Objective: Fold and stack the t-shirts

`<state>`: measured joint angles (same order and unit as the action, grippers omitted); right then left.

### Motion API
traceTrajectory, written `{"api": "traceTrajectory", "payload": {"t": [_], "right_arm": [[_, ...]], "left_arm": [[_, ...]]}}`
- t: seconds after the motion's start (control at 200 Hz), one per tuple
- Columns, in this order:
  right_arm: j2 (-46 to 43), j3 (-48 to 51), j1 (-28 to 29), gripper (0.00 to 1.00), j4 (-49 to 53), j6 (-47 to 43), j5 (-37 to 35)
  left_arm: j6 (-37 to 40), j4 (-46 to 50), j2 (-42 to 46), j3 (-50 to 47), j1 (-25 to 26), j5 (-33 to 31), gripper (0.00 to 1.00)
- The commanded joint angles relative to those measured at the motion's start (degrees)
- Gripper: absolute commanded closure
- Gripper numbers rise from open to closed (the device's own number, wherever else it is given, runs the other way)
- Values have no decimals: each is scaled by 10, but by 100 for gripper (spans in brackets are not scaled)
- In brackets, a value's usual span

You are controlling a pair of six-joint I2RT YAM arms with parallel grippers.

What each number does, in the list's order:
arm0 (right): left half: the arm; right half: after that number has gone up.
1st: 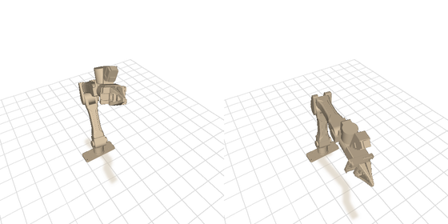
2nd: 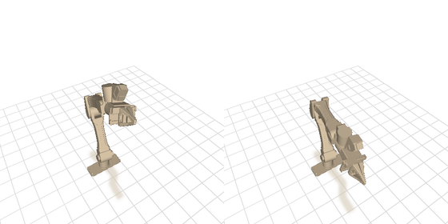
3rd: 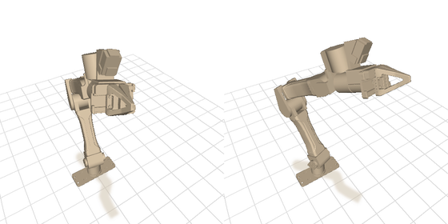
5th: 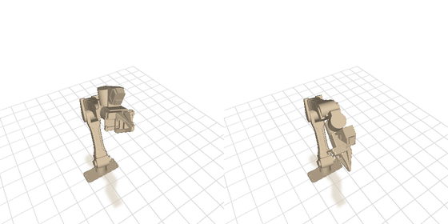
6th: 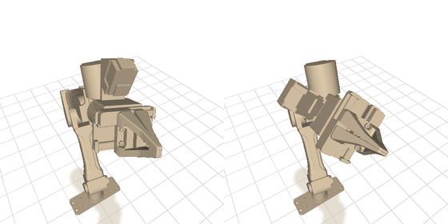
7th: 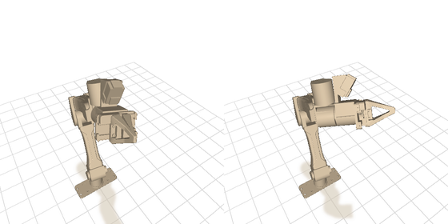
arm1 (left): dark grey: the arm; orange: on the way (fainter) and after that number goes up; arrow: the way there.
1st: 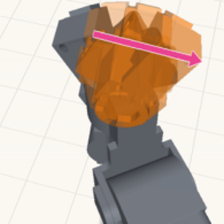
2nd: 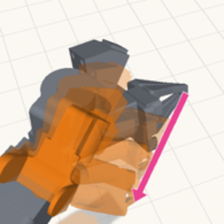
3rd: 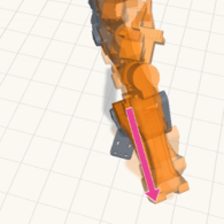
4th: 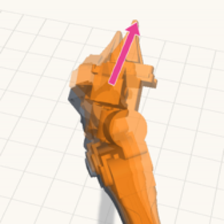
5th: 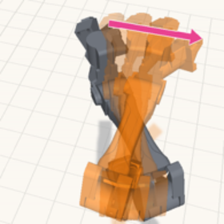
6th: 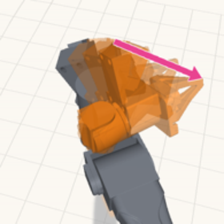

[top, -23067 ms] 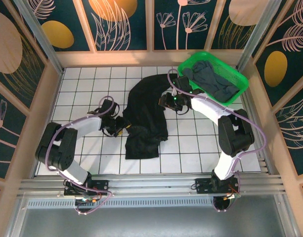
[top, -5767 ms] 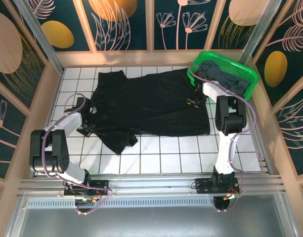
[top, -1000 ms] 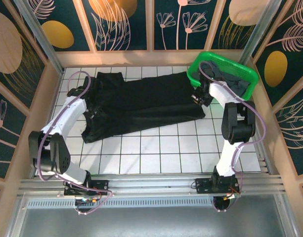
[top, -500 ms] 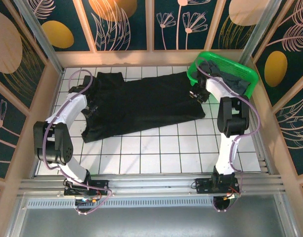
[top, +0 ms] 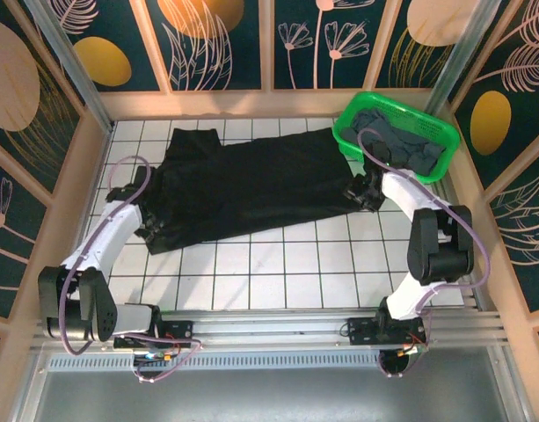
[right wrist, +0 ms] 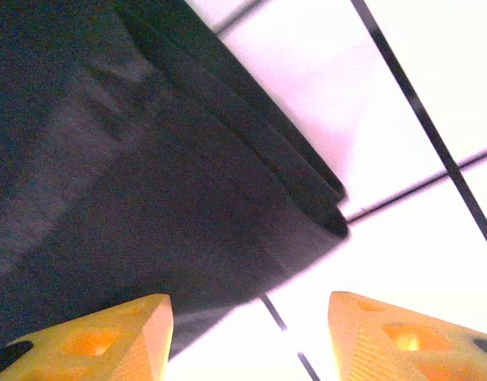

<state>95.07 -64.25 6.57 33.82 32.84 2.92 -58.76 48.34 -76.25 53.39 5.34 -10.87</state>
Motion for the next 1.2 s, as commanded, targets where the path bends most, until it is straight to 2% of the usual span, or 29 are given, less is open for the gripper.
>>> {"api": "traceTrajectory", "payload": {"t": [0.0, 0.24, 0.44, 0.535, 0.746, 0.966, 1.016, 1.196], "right_arm": [[-9, 41, -23, 45, -36, -16, 18], [18, 54, -50, 44, -40, -24, 19], [50, 34, -49, 44, -52, -30, 20], [66, 18, -49, 45, -53, -31, 18], [99, -16, -35, 56, -51, -31, 15], [104, -19, -11, 57, -36, -20, -3], [111, -15, -9, 60, -31, -18, -8], [121, 0, -10, 82, -30, -10, -41]], "left_arm": [[-22, 4, -7, -50, -4, 30, 57], [-31, -62, -26, -128, -46, 48, 48], [-24, -94, -78, -98, -53, 30, 45], [-24, -108, -96, -93, -53, 24, 47], [-31, -120, -116, -87, -59, -6, 58], [-21, -123, -134, -81, -75, -27, 64], [-19, -126, -137, -82, -79, -28, 66], [-4, -133, -149, -75, -100, -37, 70]]}}
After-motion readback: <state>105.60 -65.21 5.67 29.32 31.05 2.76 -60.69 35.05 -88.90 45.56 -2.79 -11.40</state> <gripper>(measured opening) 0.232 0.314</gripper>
